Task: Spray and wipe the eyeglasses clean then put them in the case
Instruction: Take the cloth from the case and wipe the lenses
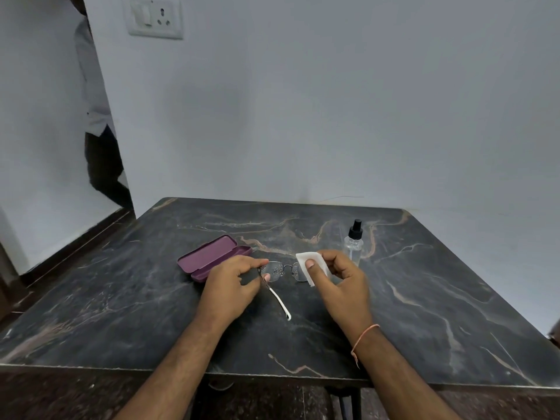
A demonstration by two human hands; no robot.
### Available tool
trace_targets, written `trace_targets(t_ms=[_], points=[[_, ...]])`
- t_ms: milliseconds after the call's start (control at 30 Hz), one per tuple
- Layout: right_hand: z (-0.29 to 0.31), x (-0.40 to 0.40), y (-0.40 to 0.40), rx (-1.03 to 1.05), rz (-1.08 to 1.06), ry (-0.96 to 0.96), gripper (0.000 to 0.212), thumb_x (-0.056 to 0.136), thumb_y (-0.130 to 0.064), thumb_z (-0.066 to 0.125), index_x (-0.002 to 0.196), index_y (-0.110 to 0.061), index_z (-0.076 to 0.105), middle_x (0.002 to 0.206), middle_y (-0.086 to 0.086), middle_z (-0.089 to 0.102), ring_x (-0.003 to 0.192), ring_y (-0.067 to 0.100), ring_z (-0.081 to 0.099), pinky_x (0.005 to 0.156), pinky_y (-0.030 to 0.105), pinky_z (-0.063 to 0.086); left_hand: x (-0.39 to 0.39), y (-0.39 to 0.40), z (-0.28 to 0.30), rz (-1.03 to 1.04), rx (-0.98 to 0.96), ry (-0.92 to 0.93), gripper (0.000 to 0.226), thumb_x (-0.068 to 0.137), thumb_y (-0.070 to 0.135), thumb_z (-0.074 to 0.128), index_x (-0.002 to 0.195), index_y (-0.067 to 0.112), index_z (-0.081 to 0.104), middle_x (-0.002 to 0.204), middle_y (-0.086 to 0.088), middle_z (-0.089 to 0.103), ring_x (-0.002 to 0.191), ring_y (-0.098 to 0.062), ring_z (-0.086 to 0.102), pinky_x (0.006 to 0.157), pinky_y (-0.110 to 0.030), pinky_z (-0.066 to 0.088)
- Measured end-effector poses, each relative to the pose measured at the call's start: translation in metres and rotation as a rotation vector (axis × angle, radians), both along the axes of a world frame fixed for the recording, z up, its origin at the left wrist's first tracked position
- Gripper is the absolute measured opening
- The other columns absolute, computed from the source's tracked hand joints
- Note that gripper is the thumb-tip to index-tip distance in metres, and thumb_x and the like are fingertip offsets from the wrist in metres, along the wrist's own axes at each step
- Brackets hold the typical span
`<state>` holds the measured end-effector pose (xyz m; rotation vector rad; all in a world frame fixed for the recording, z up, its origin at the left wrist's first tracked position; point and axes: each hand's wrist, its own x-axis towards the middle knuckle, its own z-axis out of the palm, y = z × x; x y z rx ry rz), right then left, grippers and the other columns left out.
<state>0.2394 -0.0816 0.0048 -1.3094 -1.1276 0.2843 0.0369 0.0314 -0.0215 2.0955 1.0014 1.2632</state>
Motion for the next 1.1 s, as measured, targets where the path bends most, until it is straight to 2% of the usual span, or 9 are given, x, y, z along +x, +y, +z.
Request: trace_targets(t_ms=[133, 233, 367, 567, 700, 867, 967, 1033, 1100], points=[[0.001, 0.0, -0.006, -0.049, -0.039, -0.111, 0.007, 0.093, -0.025, 0.081, 0.096, -0.032, 0.079, 0.088, -0.017, 0.078, 0.084, 0.006, 0.072, 0.069, 0.014, 0.052, 0.001, -0.001, 0.003, 0.03, 0.042, -0.032, 0.029, 0.093, 0.026, 0.086, 0.122, 0.026, 0.083, 0.105, 0.019, 0.072, 0.103, 0.002, 0.067, 0.075, -0.006, 0.048], [0.007, 0.005, -0.007, -0.161, -0.08, -0.234, 0.002, 0.094, -0.037, 0.078, 0.095, -0.036, 0.078, 0.083, -0.019, 0.076, 0.079, 0.004, 0.071, 0.067, 0.026, 0.058, 0.002, 0.0, 0.005, 0.029, 0.044, -0.064, 0.029, 0.093, 0.027, 0.086, 0.121, 0.022, 0.084, 0.1, 0.014, 0.07, 0.093, -0.007, 0.068, 0.073, -0.01, 0.051], [0.034, 0.005, -0.008, -0.404, -0.215, -0.651, 0.015, 0.096, -0.05, 0.065, 0.098, -0.037, 0.073, 0.08, -0.017, 0.073, 0.078, 0.008, 0.068, 0.079, 0.038, 0.056, 0.002, 0.0, 0.003, -0.011, 0.048, -0.066, 0.027, 0.09, 0.025, 0.088, 0.116, 0.025, 0.085, 0.097, 0.015, 0.073, 0.09, -0.01, 0.073, 0.078, -0.013, 0.057], [0.063, -0.037, -0.008, -0.538, -0.364, -1.169, 0.015, 0.103, -0.033, 0.053, 0.105, -0.026, 0.066, 0.102, 0.0, 0.078, 0.096, 0.026, 0.074, 0.075, 0.037, 0.03, 0.002, 0.003, -0.001, -0.009, 0.064, -0.05, 0.024, 0.089, 0.015, 0.089, 0.111, 0.025, 0.087, 0.095, 0.015, 0.075, 0.092, -0.008, 0.076, 0.082, -0.015, 0.058], [0.065, -0.065, -0.007, -0.691, -0.337, -1.223, 0.012, 0.101, -0.02, 0.059, 0.108, -0.024, 0.068, 0.107, 0.003, 0.077, 0.1, 0.029, 0.075, 0.076, 0.038, 0.039, 0.0, 0.002, -0.001, -0.008, 0.077, -0.061, 0.019, 0.091, 0.018, 0.087, 0.108, 0.026, 0.088, 0.093, 0.016, 0.075, 0.095, -0.01, 0.079, 0.085, -0.026, 0.064], [0.074, -0.061, -0.004, -0.847, -0.294, -1.26, 0.02, 0.098, -0.013, 0.062, 0.116, -0.019, 0.07, 0.117, 0.008, 0.074, 0.11, 0.034, 0.072, 0.076, 0.036, 0.042, -0.001, 0.001, 0.0, 0.003, 0.094, -0.09, 0.009, 0.093, 0.019, 0.086, 0.101, 0.021, 0.088, 0.083, 0.017, 0.069, 0.094, -0.01, 0.08, 0.079, -0.027, 0.065], [0.087, -0.053, -0.004, -0.906, -0.274, -1.298, 0.023, 0.098, -0.014, 0.062, 0.119, -0.016, 0.07, 0.121, 0.009, 0.073, 0.115, 0.034, 0.07, 0.078, 0.038, 0.046, 0.002, -0.005, 0.004, 0.028, 0.148, -0.082, 0.008, 0.093, 0.02, 0.086, 0.099, 0.017, 0.088, 0.076, 0.017, 0.062, 0.081, -0.001, 0.072, 0.067, -0.011, 0.052], [0.093, -0.049, -0.001, -0.93, -0.275, -1.302, 0.023, 0.099, -0.013, 0.06, 0.119, -0.015, 0.07, 0.118, 0.008, 0.074, 0.112, 0.033, 0.071, 0.078, 0.038, 0.047, 0.003, -0.009, 0.006, 0.019, 0.17, -0.089, 0.007, 0.092, 0.016, 0.087, 0.098, 0.013, 0.088, 0.076, 0.013, 0.062, 0.083, 0.008, 0.068, 0.067, -0.004, 0.047], [0.095, -0.048, 0.004, -0.928, -0.286, -1.285, 0.021, 0.099, -0.014, 0.061, 0.117, -0.015, 0.071, 0.114, 0.008, 0.075, 0.109, 0.033, 0.072, 0.078, 0.037, 0.046, 0.002, -0.012, 0.008, -0.001, 0.172, -0.106, 0.014, 0.091, 0.016, 0.088, 0.105, 0.015, 0.088, 0.076, 0.011, 0.063, 0.083, 0.006, 0.068, 0.067, -0.003, 0.045]])
